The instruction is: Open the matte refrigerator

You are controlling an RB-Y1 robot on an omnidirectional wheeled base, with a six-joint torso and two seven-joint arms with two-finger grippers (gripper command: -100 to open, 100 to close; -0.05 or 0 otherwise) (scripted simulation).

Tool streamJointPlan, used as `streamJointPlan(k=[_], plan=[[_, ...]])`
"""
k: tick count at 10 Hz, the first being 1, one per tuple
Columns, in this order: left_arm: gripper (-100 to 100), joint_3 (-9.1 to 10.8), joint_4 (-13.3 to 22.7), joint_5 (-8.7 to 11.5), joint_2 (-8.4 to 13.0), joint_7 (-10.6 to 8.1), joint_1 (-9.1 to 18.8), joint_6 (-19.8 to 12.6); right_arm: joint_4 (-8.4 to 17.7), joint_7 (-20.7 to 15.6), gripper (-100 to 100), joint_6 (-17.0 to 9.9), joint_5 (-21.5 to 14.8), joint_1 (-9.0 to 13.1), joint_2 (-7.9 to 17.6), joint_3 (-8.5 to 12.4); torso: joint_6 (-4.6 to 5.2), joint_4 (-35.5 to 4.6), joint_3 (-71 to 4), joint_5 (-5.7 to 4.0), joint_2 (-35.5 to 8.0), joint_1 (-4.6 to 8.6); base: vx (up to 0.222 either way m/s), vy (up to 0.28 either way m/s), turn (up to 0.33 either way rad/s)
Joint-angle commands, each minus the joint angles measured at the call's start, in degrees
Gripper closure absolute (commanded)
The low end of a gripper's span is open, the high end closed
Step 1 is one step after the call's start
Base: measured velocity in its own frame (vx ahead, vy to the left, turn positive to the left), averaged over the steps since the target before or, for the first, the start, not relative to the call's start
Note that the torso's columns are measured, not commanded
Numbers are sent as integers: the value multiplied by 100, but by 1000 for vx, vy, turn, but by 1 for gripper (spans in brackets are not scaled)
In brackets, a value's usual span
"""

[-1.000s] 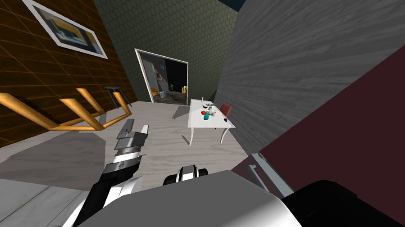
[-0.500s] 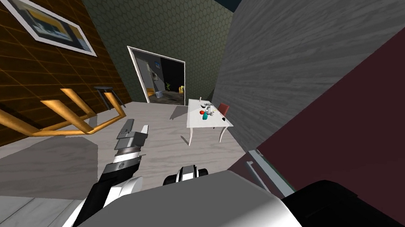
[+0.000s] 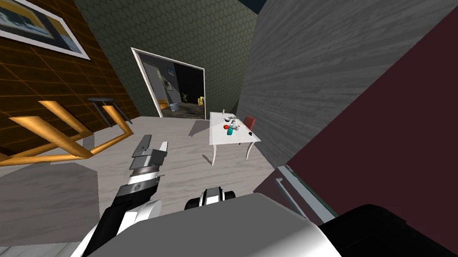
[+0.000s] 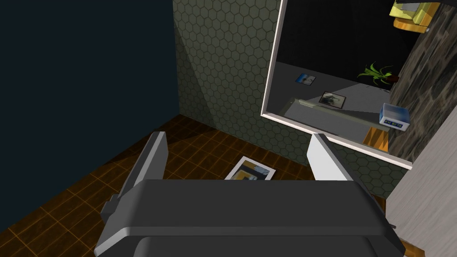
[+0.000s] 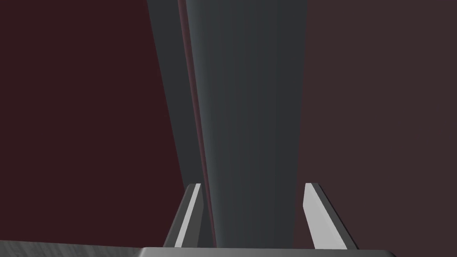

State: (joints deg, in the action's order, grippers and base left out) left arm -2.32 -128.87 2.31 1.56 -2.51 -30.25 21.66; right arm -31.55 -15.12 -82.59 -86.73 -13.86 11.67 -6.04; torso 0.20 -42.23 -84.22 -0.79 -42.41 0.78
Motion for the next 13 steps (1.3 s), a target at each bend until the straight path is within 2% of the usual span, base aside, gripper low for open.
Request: streamJointPlan(k=[1, 2, 3, 4, 7, 11, 13], plan=[[0, 0, 0, 0, 0, 0, 1, 0, -204, -240, 100, 245, -462, -50, -86, 367, -17, -5, -4, 13, 2, -6, -1, 41, -193], [0, 0, 0, 0, 0, 0, 0, 0, -204, -240, 100, 245, -651, -50, -86, 515, 3, 1, -7, 15, 3, -18, 4, 48, -102], [0, 0, 0, 0, 0, 0, 0, 0, -204, -240, 100, 245, -837, -50, -86, 515, 5, 2, -9, 26, -3, -25, -6, 24, -13], [0, 0, 0, 0, 0, 0, 1, 0, -223, -238, 100, 212, -727, -43, -61, 486, -10, -2, -14, 38, 0, -31, -4, 8, 6], [0, -1, 0, 0, -1, 0, 1, 0, -290, -304, 100, 219, -785, -91, -77, 475, -21, -2, -19, 42, 14, -73, -7, 140, -4], [0, -1, 0, 0, 0, 0, 1, 0, -380, -374, 100, 202, -817, -140, -96, 465, -19, -4, -34, 61, 17, -18, -25, 167, -2], [0, -1, 0, 0, -1, 0, 1, 0, -429, -410, 100, 208, -831, -167, -117, 458, -20, -2, -24, 46, 16, -59, -17, 185, -13]])
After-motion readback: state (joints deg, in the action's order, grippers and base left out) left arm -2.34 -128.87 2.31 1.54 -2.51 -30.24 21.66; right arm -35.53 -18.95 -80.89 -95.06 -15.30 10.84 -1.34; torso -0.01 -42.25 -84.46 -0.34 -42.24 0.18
